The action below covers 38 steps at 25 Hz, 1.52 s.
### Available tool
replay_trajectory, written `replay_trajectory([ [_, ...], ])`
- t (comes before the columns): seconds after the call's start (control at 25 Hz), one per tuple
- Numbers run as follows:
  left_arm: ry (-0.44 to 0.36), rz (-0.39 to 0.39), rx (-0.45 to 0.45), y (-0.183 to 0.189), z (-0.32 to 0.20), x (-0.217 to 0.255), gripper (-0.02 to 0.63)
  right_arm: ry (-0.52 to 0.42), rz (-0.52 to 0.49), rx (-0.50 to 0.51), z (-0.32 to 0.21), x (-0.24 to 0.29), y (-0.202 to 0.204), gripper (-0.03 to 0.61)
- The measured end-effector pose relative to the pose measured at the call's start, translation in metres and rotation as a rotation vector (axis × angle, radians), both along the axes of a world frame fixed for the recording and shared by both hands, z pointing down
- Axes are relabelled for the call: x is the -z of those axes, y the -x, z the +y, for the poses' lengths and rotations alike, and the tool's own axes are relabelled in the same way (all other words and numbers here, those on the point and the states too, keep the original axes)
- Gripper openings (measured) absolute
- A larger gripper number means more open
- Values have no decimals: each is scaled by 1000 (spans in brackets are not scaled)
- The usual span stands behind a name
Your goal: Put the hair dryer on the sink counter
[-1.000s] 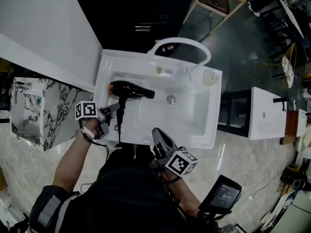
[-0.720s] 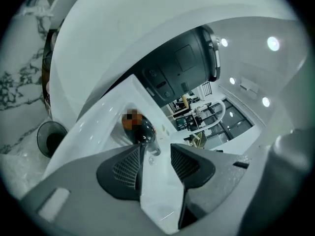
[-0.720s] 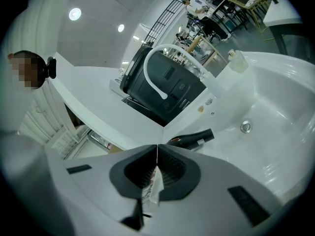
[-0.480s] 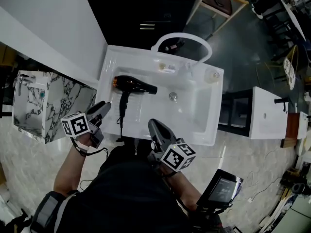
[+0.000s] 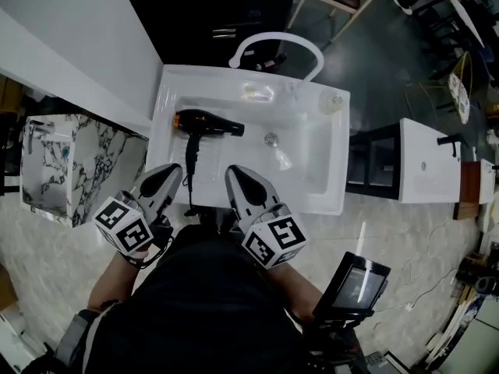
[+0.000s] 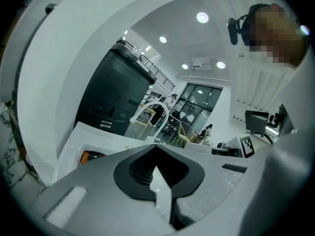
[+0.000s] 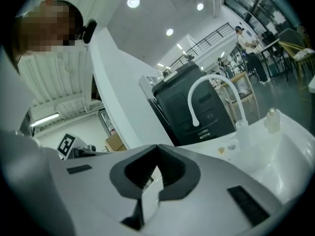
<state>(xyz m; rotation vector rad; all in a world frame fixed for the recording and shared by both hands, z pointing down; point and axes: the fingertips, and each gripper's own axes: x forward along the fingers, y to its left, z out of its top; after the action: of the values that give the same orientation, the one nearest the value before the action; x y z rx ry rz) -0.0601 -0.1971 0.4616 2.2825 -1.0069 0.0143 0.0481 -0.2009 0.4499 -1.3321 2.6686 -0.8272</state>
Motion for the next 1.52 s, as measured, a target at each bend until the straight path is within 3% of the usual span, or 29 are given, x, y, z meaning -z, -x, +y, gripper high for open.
replay_trajectory([
  [0.24,-164,-92,-46,-29,10,29,3,-204,132,14,8,43,2,5],
  [0.48,-247,-81,-41,-46,7,47,3,-312,250,56,18,66,13,6],
  [0.64,-292,-96,-26,-47,6,54,3,-318,238,38,20,69,11,6],
  [0.92,-288,-95,-14,-45,8,52,2,-308,204,40,21,66,8,6],
  [1.12,-326,-31,8,-43,9,67,3,-311,203,50,22,66,9,6],
  [1.28,-325,-45,13,-43,10,66,3,-314,150,37,22,66,3,6],
  [1.52,-323,-58,16,-43,10,65,3,-331,159,31,24,68,-1,6],
])
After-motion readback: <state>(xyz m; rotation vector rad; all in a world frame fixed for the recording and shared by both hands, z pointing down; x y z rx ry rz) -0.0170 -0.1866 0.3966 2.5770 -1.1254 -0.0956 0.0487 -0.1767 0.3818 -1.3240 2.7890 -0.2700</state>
